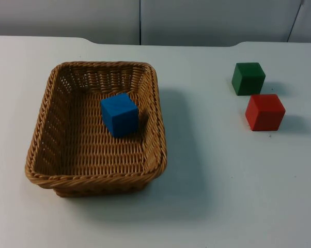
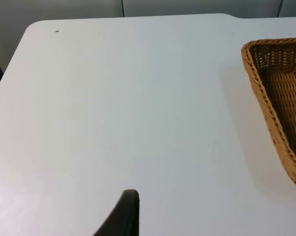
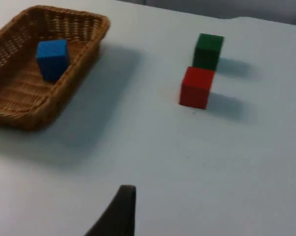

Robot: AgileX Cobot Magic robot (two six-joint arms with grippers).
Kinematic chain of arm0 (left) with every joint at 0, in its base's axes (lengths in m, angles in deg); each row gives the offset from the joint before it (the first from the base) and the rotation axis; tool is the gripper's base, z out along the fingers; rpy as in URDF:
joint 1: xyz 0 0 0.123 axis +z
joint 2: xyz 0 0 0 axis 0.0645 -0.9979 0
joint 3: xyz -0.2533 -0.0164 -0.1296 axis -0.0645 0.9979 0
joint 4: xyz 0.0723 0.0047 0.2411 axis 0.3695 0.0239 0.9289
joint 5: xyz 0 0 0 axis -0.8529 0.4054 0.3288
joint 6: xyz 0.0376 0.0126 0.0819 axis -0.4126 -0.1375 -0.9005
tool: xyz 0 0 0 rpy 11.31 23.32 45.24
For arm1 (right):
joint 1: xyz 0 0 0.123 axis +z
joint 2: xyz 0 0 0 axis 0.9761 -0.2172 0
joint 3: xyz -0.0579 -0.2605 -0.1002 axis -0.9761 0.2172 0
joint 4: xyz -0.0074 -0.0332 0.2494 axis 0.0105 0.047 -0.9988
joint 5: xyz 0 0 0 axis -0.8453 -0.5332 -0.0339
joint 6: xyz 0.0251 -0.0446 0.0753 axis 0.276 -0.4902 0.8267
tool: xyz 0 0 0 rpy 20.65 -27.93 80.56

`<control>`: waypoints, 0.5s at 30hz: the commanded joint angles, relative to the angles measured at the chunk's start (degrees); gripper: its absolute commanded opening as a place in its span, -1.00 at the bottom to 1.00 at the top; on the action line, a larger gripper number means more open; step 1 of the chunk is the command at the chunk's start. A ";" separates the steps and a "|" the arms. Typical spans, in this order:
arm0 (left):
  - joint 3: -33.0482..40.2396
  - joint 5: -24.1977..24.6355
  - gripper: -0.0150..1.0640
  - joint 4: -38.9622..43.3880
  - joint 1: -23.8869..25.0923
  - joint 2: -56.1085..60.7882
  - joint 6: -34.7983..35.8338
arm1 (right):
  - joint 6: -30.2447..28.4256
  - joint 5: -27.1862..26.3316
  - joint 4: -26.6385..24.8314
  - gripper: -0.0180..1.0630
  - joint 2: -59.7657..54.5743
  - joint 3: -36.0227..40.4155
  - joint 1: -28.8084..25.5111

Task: Pick up the basket with the left hand and place the blue cube into the basket with the right hand.

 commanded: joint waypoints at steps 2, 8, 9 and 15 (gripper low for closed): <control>0.18 -0.07 0.82 0.06 0.19 0.28 0.00 | -0.36 -0.84 -0.01 0.98 0.26 0.26 -7.38; 0.18 -0.07 0.82 0.06 0.19 0.28 0.00 | -0.36 -0.84 -0.01 0.97 0.26 0.26 -16.74; 0.18 -0.07 0.82 0.06 0.19 0.28 0.00 | -0.36 -0.84 -0.01 0.97 0.26 0.26 -18.07; 0.18 -0.07 0.82 0.06 0.19 0.28 0.00 | -0.36 -0.84 -0.01 0.97 0.26 0.26 -23.51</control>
